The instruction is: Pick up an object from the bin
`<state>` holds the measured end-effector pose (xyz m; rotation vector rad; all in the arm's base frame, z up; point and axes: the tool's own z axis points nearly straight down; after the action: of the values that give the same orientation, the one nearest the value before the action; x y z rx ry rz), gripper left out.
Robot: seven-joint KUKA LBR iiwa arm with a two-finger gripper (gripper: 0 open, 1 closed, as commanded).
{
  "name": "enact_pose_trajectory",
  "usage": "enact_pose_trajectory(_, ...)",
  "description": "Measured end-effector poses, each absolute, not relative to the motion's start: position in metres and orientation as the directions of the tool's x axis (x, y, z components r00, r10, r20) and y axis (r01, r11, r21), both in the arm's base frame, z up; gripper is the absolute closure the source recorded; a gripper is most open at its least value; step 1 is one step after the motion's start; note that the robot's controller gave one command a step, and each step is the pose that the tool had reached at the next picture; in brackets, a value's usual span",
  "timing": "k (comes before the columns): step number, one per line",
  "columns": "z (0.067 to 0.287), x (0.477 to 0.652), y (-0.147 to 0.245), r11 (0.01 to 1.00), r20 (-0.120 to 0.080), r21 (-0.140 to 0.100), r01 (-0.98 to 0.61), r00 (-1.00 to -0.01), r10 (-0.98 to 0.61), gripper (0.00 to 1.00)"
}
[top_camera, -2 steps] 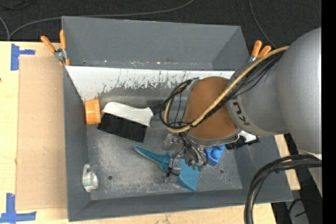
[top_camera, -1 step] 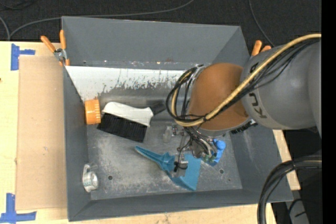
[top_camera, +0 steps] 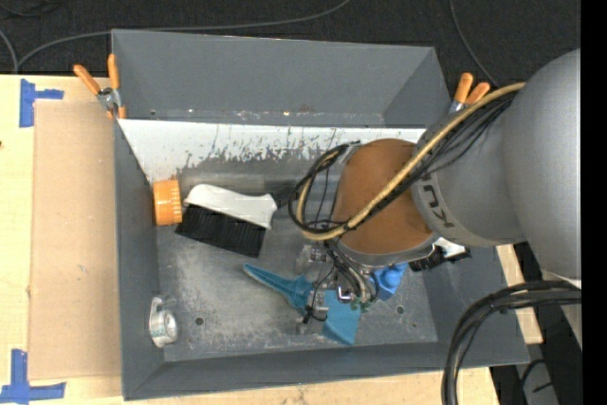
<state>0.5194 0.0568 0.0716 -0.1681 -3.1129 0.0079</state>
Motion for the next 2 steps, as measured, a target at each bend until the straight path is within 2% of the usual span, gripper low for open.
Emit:
enact_pose_trajectory(1, 0.069, 0.501, 0.054, 0.956, 0.006, -0.001, 0.295, -0.956, 0.295, 0.0)
enact_pose_trajectory(2, 0.071, 0.514, 0.056, 0.989, 0.018, -0.004, 0.145, -0.989, 0.145, 1.0)
